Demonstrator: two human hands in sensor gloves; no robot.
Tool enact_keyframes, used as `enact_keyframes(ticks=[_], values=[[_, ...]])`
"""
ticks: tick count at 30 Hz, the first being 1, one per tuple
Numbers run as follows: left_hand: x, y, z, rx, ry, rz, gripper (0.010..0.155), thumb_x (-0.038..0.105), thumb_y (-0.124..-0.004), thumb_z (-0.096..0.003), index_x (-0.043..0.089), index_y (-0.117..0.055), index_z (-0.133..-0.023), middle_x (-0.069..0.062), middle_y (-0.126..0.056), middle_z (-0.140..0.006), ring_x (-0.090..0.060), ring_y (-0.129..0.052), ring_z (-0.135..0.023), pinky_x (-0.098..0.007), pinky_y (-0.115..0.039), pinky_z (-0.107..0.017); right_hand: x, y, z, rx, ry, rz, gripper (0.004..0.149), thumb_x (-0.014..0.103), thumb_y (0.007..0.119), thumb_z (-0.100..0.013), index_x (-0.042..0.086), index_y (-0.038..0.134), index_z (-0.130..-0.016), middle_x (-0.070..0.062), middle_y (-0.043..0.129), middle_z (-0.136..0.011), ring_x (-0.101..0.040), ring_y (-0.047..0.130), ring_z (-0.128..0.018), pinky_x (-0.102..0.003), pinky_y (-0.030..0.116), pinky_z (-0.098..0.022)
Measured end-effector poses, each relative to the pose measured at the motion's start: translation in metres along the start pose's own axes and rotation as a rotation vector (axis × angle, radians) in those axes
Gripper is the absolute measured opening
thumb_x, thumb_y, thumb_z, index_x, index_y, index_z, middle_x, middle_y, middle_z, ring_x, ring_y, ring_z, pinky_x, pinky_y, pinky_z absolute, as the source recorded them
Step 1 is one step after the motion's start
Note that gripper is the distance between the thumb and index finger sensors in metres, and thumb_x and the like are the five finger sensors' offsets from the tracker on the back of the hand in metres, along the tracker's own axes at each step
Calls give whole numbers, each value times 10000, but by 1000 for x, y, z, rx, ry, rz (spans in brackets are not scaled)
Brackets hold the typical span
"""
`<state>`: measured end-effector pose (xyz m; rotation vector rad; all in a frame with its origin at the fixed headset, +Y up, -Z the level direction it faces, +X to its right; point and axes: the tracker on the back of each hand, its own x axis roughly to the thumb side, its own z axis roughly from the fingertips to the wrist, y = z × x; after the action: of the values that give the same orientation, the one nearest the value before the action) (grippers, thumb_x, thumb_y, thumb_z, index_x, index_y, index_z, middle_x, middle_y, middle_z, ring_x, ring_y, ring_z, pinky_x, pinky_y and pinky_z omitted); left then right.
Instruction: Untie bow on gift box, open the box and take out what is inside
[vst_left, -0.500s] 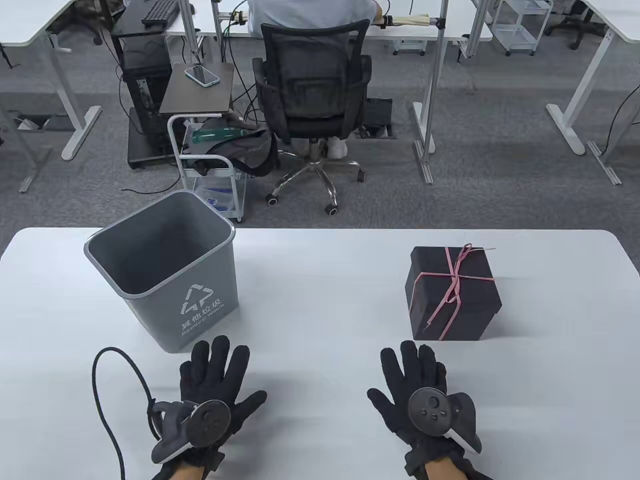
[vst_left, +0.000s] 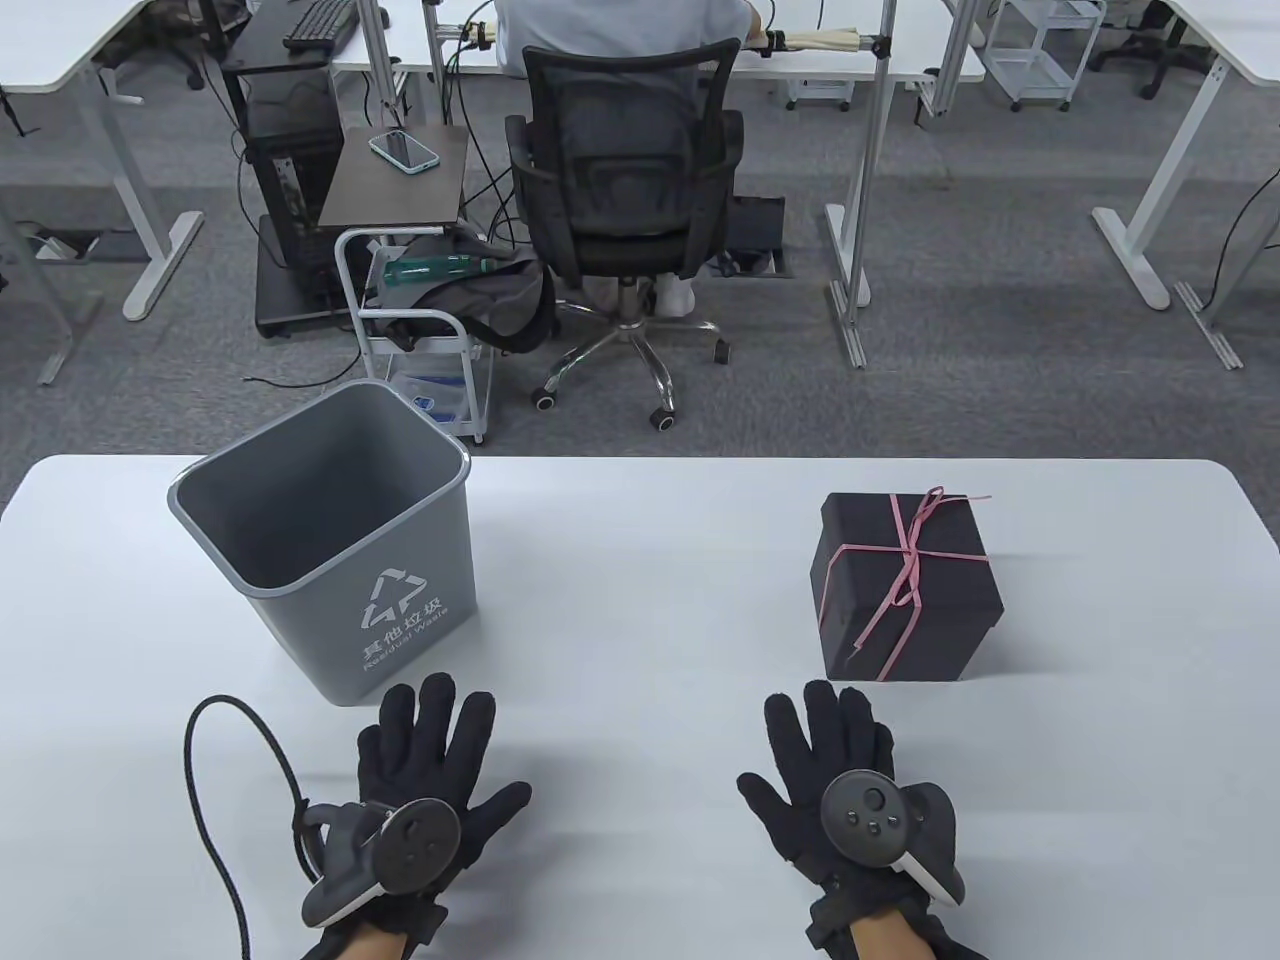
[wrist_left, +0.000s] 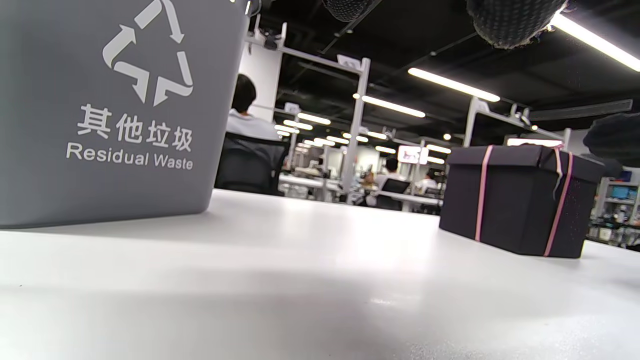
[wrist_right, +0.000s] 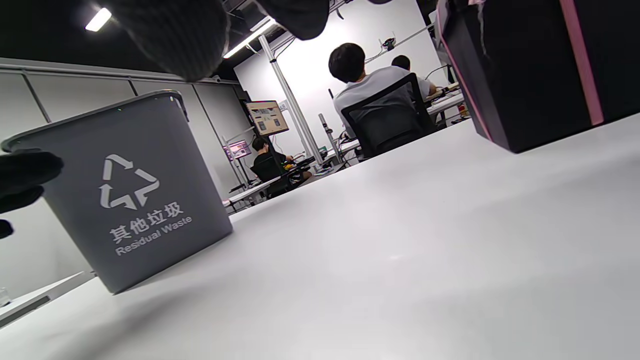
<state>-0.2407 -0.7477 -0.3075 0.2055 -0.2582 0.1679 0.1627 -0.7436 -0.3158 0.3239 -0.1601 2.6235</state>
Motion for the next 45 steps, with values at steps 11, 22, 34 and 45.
enact_keyframes(ticks=[11,22,34,45], values=[[4,3,1,65,1,-31,869,739,-610,-587,247,-307,-1237,-206,-192,-1314,-620,-268,-1107,-748,-439,-738,-11,-7,2,-59,28,-13,772,565,667,-601,182,406,-1218,-223,241,-1226,-547,162,-1066,-701,210,-722],[-6,-7,-2,18,20,-39,870,732,-616,-586,243,-299,-1231,-207,-196,-1308,-605,-286,-1113,-742,-456,-737,-13,-10,-2,-31,18,-36,777,560,687,-601,176,414,-1219,-209,243,-1231,-484,162,-1093,-636,199,-751],[11,-5,3,38,-53,-31,863,728,-617,-586,248,-301,-1230,-202,-187,-1307,-599,-306,-1116,-736,-466,-739,-67,-92,-63,-233,265,12,730,393,739,-600,204,386,-1211,-158,233,-1238,-479,169,-1103,-650,197,-761],[7,-2,4,24,-25,-24,852,722,-617,-586,249,-319,-1228,-197,-187,-1306,-597,-320,-1115,-733,-473,-738,-126,-92,-109,-33,385,-27,783,401,793,-572,315,344,-1207,-48,157,-1263,-573,141,-1084,-710,209,-762]])
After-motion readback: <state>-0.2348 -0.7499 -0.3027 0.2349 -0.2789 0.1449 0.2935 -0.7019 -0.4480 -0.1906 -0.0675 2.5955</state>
